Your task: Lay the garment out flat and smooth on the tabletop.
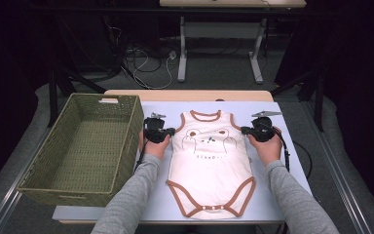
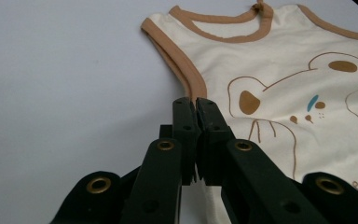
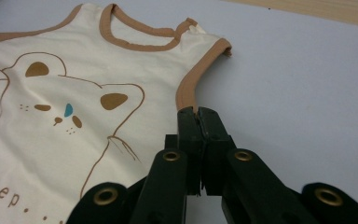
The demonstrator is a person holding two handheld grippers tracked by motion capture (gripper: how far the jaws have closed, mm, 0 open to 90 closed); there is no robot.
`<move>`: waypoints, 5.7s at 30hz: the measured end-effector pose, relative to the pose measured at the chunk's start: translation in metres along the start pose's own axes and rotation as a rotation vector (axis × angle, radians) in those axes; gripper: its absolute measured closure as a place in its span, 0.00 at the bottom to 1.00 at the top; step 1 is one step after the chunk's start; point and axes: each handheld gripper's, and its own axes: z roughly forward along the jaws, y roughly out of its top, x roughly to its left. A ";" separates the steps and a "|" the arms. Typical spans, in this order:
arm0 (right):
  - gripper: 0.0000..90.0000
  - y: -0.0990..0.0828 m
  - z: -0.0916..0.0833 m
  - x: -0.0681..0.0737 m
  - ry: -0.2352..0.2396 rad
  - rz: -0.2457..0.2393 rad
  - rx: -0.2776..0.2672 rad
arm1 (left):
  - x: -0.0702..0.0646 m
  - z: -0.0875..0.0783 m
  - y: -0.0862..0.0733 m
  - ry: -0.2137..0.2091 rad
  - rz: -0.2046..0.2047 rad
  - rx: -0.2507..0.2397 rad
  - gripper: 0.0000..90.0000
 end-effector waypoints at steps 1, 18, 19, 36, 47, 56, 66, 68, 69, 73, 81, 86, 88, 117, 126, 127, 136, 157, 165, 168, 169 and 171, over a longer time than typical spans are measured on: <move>0.99 0.000 -0.002 0.000 0.004 -0.001 0.005 | -0.001 -0.002 -0.001 -0.003 0.003 -0.004 0.97; 0.99 -0.024 -0.032 0.003 0.043 -0.012 -0.028 | -0.008 -0.027 -0.022 -0.060 -0.018 -0.054 0.97; 0.99 -0.026 -0.034 0.003 0.050 -0.010 -0.030 | -0.009 -0.028 -0.023 -0.062 -0.018 -0.053 0.97; 0.99 -0.047 -0.051 0.007 0.088 0.005 -0.027 | -0.016 -0.045 -0.043 -0.087 0.021 -0.051 0.97; 0.98 -0.063 -0.050 0.008 0.102 0.017 0.010 | -0.012 -0.043 -0.061 -0.117 0.002 -0.034 0.97; 0.98 -0.070 -0.046 0.010 0.098 0.007 0.021 | -0.013 -0.036 -0.071 -0.120 0.012 0.001 0.96; 0.79 -0.069 -0.050 0.015 0.075 -0.021 -0.014 | -0.017 -0.037 -0.071 -0.134 0.006 -0.003 0.81; 0.75 -0.068 -0.051 0.017 0.077 -0.028 -0.027 | -0.018 -0.037 -0.071 -0.135 0.006 -0.003 0.75; 0.72 -0.067 -0.052 0.018 0.076 -0.029 -0.030 | -0.019 -0.037 -0.071 -0.138 0.006 -0.001 0.72; 0.65 -0.066 -0.054 0.021 0.067 -0.054 -0.037 | -0.022 -0.038 -0.070 -0.127 0.021 0.004 0.60; 0.53 -0.063 -0.051 0.028 0.065 -0.122 -0.040 | -0.029 -0.035 -0.064 -0.112 0.078 0.012 0.42; 0.51 -0.052 -0.052 0.033 0.078 -0.155 -0.061 | -0.035 -0.028 -0.056 -0.124 0.089 0.006 0.41; 0.46 -0.046 -0.050 0.034 0.082 -0.159 -0.061 | -0.038 -0.025 -0.051 -0.134 0.090 -0.003 0.41; 0.32 0.031 -0.024 0.048 0.078 -0.234 -0.002 | -0.046 -0.004 0.023 -0.147 0.087 -0.037 0.17; 0.36 0.045 -0.010 0.052 0.064 -0.283 -0.002 | -0.038 0.006 0.037 -0.159 0.117 -0.075 0.16; 0.37 0.046 -0.007 0.052 0.063 -0.279 -0.006 | -0.038 0.007 0.038 -0.152 0.119 -0.087 0.17; 0.44 0.048 0.018 0.047 0.055 -0.256 0.000 | -0.028 0.027 0.045 -0.110 0.111 -0.066 0.25; 0.52 0.035 0.052 0.022 0.050 -0.173 0.091 | -0.002 0.061 0.034 -0.019 0.103 0.044 0.45; 0.57 0.034 0.053 0.013 0.040 -0.131 0.108 | -0.001 0.070 0.029 -0.018 0.099 0.077 0.53; 0.57 0.034 0.052 0.010 0.029 -0.118 0.102 | -0.001 0.071 0.028 -0.025 0.093 0.081 0.57; 0.58 0.034 0.052 0.009 0.024 -0.122 0.101 | -0.001 0.070 0.028 -0.021 0.096 0.089 0.59; 0.59 0.034 0.051 0.009 0.018 -0.118 0.101 | 0.000 0.070 0.028 -0.013 0.097 0.104 0.61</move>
